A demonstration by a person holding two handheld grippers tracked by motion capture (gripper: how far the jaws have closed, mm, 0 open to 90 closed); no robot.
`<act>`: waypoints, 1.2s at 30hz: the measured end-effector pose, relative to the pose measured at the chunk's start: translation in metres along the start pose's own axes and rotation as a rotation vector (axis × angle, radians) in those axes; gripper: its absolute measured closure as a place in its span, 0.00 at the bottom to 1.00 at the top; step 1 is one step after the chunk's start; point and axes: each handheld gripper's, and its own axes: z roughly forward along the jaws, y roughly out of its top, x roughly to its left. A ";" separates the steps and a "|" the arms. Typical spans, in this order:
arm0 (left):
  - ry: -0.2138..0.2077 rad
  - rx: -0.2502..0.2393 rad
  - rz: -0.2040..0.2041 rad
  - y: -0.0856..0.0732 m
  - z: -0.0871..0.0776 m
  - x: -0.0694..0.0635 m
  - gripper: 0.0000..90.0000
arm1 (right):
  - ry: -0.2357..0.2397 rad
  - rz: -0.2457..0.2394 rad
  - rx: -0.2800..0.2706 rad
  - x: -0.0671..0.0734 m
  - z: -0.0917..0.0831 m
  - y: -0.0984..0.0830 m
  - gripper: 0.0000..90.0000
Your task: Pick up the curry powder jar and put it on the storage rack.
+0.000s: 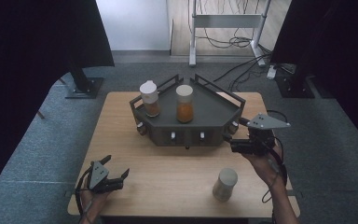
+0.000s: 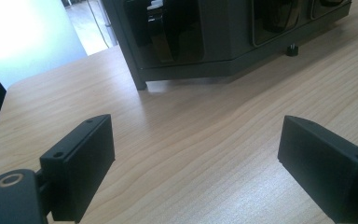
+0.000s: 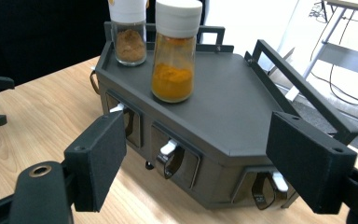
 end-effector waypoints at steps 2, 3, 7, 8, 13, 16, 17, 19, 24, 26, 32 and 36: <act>0.000 0.000 0.001 0.000 0.000 0.000 0.12 | -0.002 0.004 0.000 0.001 -0.001 -0.004 0.22; 0.000 -0.002 0.001 0.000 0.000 0.000 0.12 | -0.003 0.005 0.000 0.001 -0.002 -0.007 0.22; -0.001 -0.001 0.001 0.000 0.000 0.000 0.12 | -0.011 0.002 0.006 0.004 -0.003 -0.015 0.22; -0.001 -0.001 0.001 0.000 0.000 0.000 0.12 | -0.012 0.002 0.007 0.005 -0.003 -0.017 0.22; 0.000 -0.001 0.000 0.000 0.000 0.000 0.12 | -0.015 0.008 0.012 0.007 -0.002 -0.028 0.22; 0.000 -0.002 -0.002 -0.001 0.000 0.000 0.12 | -0.019 0.017 0.016 0.008 0.000 -0.035 0.22; 0.000 -0.003 -0.001 -0.001 0.000 0.000 0.12 | -0.022 0.017 0.018 0.009 0.000 -0.037 0.22; 0.000 -0.001 0.001 0.000 0.000 0.000 0.12 | -0.029 0.018 0.023 0.010 0.002 -0.041 0.22; 0.000 0.000 0.002 0.000 0.000 0.000 0.12 | -0.044 0.024 0.035 0.012 0.006 -0.052 0.22; 0.000 0.000 0.003 0.000 0.000 0.000 0.12 | -0.054 0.027 0.047 0.013 0.009 -0.057 0.22; -0.001 0.001 0.002 0.000 0.000 0.000 0.12 | -0.074 0.043 0.063 0.012 0.013 -0.070 0.22; -0.001 0.001 0.003 0.000 0.000 0.000 0.12 | -0.085 0.058 0.065 0.010 0.014 -0.078 0.22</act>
